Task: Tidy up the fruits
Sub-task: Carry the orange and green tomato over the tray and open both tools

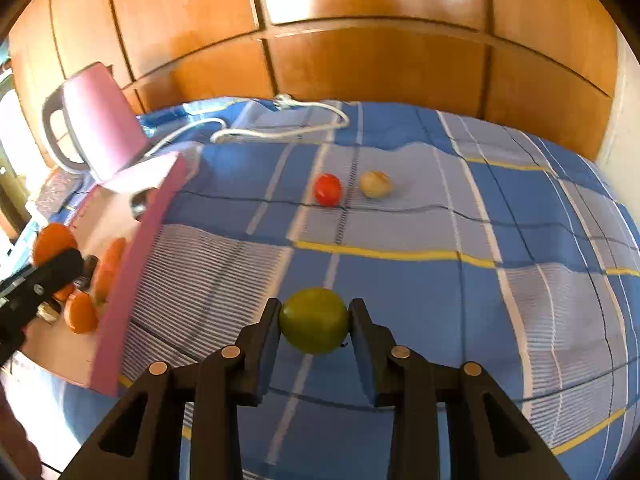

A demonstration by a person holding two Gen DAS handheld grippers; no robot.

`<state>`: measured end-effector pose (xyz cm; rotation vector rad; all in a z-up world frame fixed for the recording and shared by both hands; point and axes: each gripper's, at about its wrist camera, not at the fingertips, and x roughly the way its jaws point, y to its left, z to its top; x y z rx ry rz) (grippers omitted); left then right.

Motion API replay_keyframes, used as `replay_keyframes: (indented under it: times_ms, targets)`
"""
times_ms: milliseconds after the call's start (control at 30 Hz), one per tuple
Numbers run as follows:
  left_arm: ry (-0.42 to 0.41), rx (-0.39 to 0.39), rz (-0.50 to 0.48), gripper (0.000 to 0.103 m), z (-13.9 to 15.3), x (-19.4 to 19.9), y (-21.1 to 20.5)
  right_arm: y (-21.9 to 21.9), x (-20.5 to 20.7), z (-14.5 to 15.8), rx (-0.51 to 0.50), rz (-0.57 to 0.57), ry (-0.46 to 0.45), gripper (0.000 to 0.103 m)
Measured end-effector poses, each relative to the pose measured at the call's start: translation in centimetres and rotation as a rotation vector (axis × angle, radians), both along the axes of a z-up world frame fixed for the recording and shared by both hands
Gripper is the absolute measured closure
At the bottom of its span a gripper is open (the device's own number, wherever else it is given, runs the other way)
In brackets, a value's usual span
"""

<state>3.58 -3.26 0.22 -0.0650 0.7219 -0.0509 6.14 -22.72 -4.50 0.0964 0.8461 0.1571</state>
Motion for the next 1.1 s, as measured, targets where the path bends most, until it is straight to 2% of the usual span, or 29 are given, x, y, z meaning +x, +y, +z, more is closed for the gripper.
replay_keyframes:
  times_ms: [367, 667, 900, 933, 1033, 1100]
  targets:
    - [-0.001, -0.009, 0.102, 0.065, 0.1, 0.3, 4.3, 5.9, 1.2, 2.9, 0.075, 0.151, -0.019, 0.068]
    - [0.019, -0.042, 0.237, 0.065, -0.2, 1.7, 9.8, 10.8, 2.9, 3.9, 0.121, 0.257, 0.002, 0.068]
    - [0.026, -0.040, 0.276, 0.064, -0.5, 2.9, 12.3, 14.4, 4.5, 4.5, 0.131, 0.315, 0.010, 0.068]
    - [0.029, -0.040, 0.277, 0.063, -0.5, 3.0, 12.4, 14.9, 4.7, 4.5, 0.129, 0.325, 0.012, 0.068]
    - [0.024, -0.053, 0.291, 0.046, -0.4, 2.9, 12.8, 15.9, 5.2, 4.4, 0.126, 0.331, 0.015, 0.067]
    - [0.007, -0.047, 0.301, 0.045, -0.2, 2.6, 12.8, 16.2, 5.2, 4.3, 0.124, 0.333, 0.015, 0.067]
